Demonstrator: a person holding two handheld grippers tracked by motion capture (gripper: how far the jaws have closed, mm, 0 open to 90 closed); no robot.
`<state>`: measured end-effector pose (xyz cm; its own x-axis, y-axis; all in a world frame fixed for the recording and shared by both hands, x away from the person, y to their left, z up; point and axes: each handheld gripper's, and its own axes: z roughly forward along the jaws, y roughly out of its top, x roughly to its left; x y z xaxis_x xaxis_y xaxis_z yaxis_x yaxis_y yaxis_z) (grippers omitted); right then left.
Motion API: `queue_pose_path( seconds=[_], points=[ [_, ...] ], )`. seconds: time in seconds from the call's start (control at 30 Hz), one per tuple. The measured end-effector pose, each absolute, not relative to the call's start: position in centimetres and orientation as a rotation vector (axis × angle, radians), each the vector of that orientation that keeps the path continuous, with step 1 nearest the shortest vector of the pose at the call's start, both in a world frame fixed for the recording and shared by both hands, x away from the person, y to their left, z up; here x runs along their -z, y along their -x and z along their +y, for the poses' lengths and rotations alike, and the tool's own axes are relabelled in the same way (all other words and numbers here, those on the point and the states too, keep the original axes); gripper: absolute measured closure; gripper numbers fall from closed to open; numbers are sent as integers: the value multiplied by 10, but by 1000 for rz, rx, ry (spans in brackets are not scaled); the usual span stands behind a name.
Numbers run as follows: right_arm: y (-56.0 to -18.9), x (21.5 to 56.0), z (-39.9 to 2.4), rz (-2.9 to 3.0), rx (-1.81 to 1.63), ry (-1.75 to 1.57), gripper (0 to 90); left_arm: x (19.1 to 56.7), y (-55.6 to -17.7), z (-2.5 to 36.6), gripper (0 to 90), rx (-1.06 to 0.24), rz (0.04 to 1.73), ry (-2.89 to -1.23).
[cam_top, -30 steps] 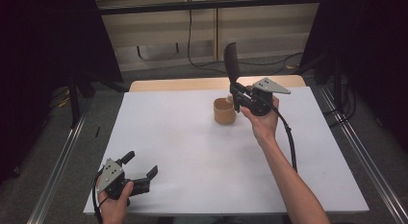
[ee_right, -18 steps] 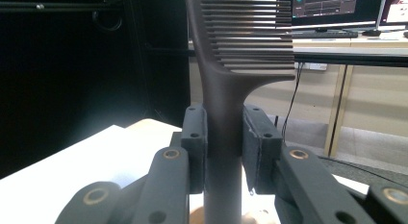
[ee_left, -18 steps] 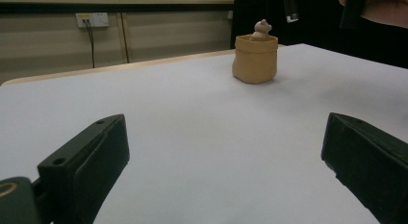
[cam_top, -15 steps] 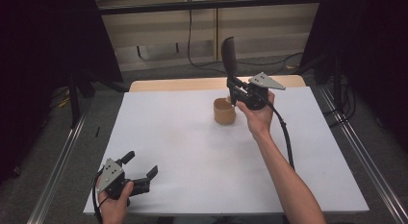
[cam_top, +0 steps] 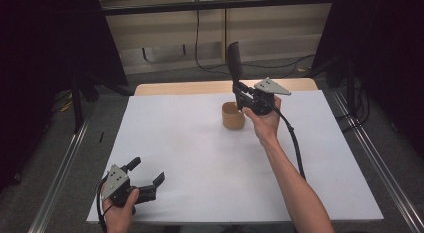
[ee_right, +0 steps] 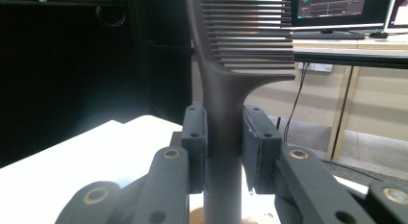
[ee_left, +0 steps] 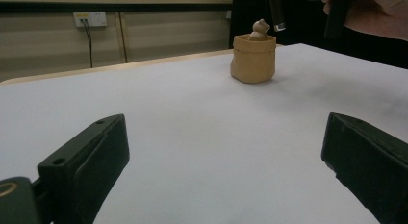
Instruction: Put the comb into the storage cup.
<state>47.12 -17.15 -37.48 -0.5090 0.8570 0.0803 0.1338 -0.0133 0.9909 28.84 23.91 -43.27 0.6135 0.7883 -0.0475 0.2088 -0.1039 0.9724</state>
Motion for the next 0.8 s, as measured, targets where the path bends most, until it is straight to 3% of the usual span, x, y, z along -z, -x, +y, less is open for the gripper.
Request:
queue_pose_path(
  seconds=[0.8],
  points=[
    [-487, 387, -165, 1699, -1584, -989, 730, 432, -288, 239, 28, -606, 831, -1643]
  ],
)
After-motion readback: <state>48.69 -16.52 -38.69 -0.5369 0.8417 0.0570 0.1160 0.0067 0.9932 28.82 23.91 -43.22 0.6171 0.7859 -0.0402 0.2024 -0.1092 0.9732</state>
